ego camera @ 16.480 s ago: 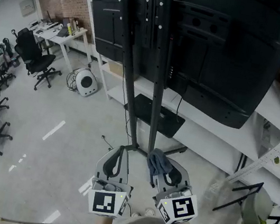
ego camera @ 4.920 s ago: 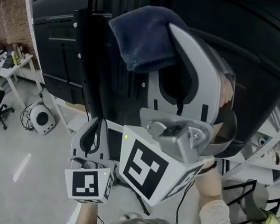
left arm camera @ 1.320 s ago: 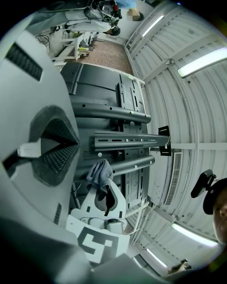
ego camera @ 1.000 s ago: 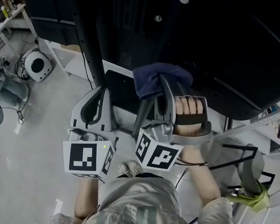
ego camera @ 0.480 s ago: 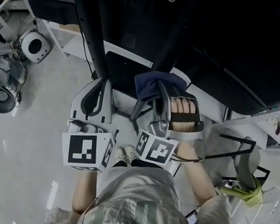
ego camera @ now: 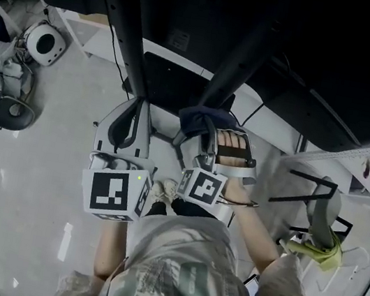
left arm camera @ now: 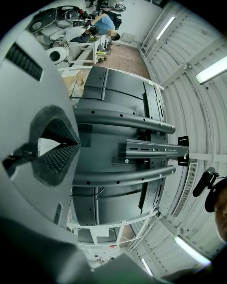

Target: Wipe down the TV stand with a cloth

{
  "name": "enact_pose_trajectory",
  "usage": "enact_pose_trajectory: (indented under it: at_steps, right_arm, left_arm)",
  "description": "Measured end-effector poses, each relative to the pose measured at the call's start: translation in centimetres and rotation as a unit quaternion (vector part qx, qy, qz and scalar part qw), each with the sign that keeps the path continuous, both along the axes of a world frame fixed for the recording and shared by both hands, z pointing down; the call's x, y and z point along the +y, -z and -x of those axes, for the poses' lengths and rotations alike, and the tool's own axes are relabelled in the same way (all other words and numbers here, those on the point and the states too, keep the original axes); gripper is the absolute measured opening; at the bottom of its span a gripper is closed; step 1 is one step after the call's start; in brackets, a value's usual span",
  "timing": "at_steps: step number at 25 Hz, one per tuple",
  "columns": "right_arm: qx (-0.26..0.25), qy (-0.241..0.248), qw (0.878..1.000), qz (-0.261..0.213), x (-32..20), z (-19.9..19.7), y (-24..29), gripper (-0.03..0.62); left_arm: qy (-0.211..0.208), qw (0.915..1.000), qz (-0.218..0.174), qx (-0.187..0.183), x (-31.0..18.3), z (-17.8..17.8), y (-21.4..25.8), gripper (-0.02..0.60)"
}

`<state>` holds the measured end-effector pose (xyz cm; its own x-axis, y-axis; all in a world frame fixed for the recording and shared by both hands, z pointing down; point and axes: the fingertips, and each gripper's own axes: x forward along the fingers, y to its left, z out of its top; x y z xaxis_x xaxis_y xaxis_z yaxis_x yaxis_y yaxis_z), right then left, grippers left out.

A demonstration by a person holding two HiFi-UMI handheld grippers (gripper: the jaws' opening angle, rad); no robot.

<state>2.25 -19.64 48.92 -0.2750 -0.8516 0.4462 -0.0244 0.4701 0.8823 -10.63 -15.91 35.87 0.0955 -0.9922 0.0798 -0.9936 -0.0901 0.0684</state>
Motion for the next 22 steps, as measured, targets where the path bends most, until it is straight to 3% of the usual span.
enact_pose_trajectory:
  at_steps: [3,12,17,22]
  right_arm:
    - [0.007,-0.009,0.999,0.035,0.1,-0.3,-3.1,0.057]
    - [0.044,-0.012,0.996,0.083,0.2,-0.1,-10.1,0.057]
    - [0.055,-0.001,0.991,0.120,0.8,-0.4,-15.8,0.057]
    - [0.069,0.004,0.988,0.136,0.8,-0.5,-21.0,0.057]
  left_arm:
    - [0.001,1.0000,0.009,0.003,0.2,0.2,-0.8,0.015]
    - [0.020,0.9987,0.042,0.018,0.7,2.0,-3.9,0.015]
    - [0.019,0.9954,0.089,0.029,1.3,1.7,-7.3,0.015]
    - [0.023,0.9932,0.110,0.030,1.2,1.6,-9.9,0.015]
